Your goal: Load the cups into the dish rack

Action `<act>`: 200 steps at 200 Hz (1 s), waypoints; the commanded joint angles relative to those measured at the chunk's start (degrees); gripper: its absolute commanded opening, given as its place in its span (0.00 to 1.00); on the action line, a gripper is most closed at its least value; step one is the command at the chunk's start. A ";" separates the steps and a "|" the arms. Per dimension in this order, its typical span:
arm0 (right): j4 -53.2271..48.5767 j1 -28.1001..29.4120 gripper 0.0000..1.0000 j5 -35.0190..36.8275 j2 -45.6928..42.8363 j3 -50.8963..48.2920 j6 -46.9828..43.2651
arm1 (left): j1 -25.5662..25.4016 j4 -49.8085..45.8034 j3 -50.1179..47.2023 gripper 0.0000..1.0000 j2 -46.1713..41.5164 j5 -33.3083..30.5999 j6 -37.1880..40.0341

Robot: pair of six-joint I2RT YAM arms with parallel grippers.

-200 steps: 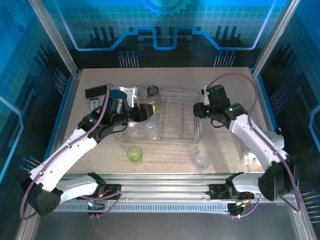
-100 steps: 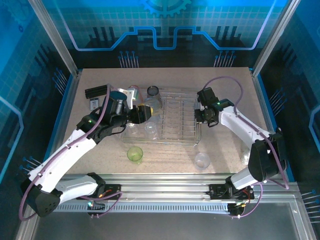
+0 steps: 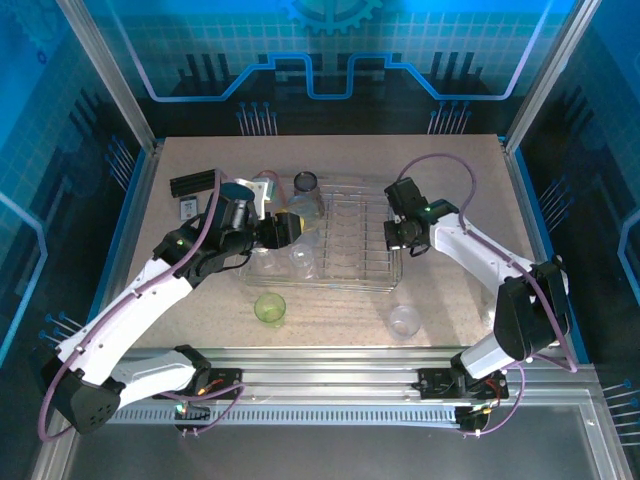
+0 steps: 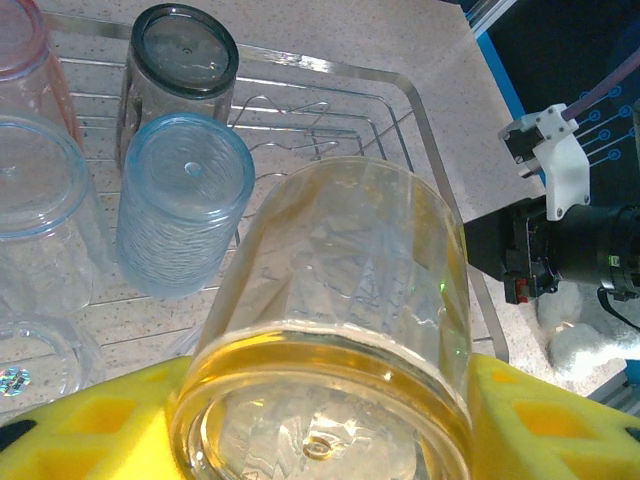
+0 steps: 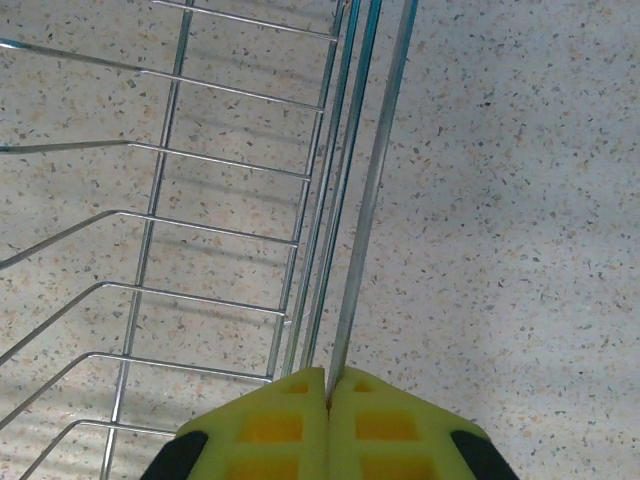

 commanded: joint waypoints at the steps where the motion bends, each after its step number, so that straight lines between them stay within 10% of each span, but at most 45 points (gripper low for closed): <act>1: 0.32 3.18 0.00 -1.92 0.96 -0.49 -2.36 | -0.27 -0.75 2.09 0.14 -0.44 -0.91 1.12; 200: 5.24 13.96 0.00 -1.05 -2.40 -2.81 -0.71 | -0.31 -2.18 3.91 0.15 3.07 -0.93 1.04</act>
